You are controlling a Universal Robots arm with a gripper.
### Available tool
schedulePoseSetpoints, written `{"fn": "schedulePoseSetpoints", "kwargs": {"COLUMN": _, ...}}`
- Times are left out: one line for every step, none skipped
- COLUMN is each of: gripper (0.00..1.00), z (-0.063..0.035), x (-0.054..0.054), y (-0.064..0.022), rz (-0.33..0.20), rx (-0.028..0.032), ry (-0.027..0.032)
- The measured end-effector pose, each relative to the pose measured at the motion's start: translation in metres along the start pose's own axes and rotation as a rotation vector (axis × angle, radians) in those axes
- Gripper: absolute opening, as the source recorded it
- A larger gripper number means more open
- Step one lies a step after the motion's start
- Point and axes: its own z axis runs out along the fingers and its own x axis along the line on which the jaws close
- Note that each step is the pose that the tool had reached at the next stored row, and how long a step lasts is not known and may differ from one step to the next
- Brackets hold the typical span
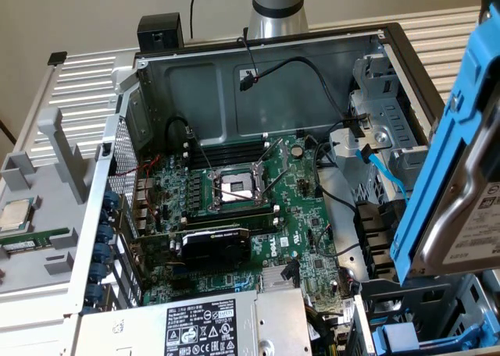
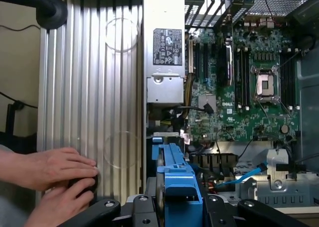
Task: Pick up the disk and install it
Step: 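Insert the disk into the insertion slot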
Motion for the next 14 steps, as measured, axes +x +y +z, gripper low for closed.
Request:
{"fn": "schedulePoseSetpoints", "kwargs": {"gripper": 0.37, "z": 0.0012, "x": 0.0, "y": -0.0004, "rz": 0.0, "rx": 0.0, "ry": 0.0}}
{"fn": "schedulePoseSetpoints", "kwargs": {"gripper": 0.37, "z": 0.0027, "x": 0.0, "y": -0.0008, "rz": 0.0, "rx": 0.0, "ry": 0.0001}}
{"fn": "schedulePoseSetpoints", "kwargs": {"gripper": 0.37, "z": 0.0042, "x": 0.001, "y": -0.0012, "rz": 0.0, "rx": 0.0, "ry": 0.0003}}
{"fn": "schedulePoseSetpoints", "kwargs": {"gripper": 0.37, "z": 0.0057, "x": 0.001, "y": -0.0014, "rz": 0.0, "rx": 0.0, "ry": 0.0001}}
{"fn": "schedulePoseSetpoints", "kwargs": {"gripper": 0.37, "z": 0.0071, "x": 0.001, "y": -0.0017, "rz": 0.0, "rx": 0.0001, "ry": -0.0001}}
{"fn": "schedulePoseSetpoints", "kwargs": {"gripper": 0.37, "z": 0.008, "x": 0.001, "y": -0.0019, "rz": 0.0, "rx": 0.0, "ry": 0.0}}
{"fn": "schedulePoseSetpoints", "kwargs": {"gripper": 0.37, "z": 0.0087, "x": 0.001, "y": -0.0022, "rz": 0.0, "rx": 0.0, "ry": 0.0}}
{"fn": "schedulePoseSetpoints", "kwargs": {"gripper": 0.37, "z": 0.0093, "x": 0.001, "y": -0.0023, "rz": 0.0, "rx": 0.0, "ry": 0.0}}
{"fn": "schedulePoseSetpoints", "kwargs": {"gripper": 0.37, "z": 0.0097, "x": 0.001, "y": -0.0024, "rz": 0.0, "rx": 0.0, "ry": 0.0001}}
{"fn": "schedulePoseSetpoints", "kwargs": {"gripper": 0.37, "z": 0.0103, "x": 0.001, "y": -0.0025, "rz": 0.0, "rx": 0.0, "ry": 0.0003}}
{"fn": "schedulePoseSetpoints", "kwargs": {"gripper": 0.37, "z": 0.0109, "x": 0.0, "y": -0.0027, "rz": 0.0, "rx": 0.0, "ry": 0.0007}}
{"fn": "schedulePoseSetpoints", "kwargs": {"gripper": 0.37, "z": 0.0118, "x": -0.001, "y": -0.0028, "rz": 0.0, "rx": 0.0, "ry": 0.0014}}
{"fn": "schedulePoseSetpoints", "kwargs": {"gripper": 0.37, "z": 0.0127, "x": -0.003, "y": -0.0027, "rz": 0.0, "rx": 0.0001, "ry": 0.004}}
{"fn": "schedulePoseSetpoints", "kwargs": {"gripper": 0.37, "z": 0.0133, "x": -0.006, "y": -0.0028, "rz": 0.0, "rx": 0.0001, "ry": 0.0085}}
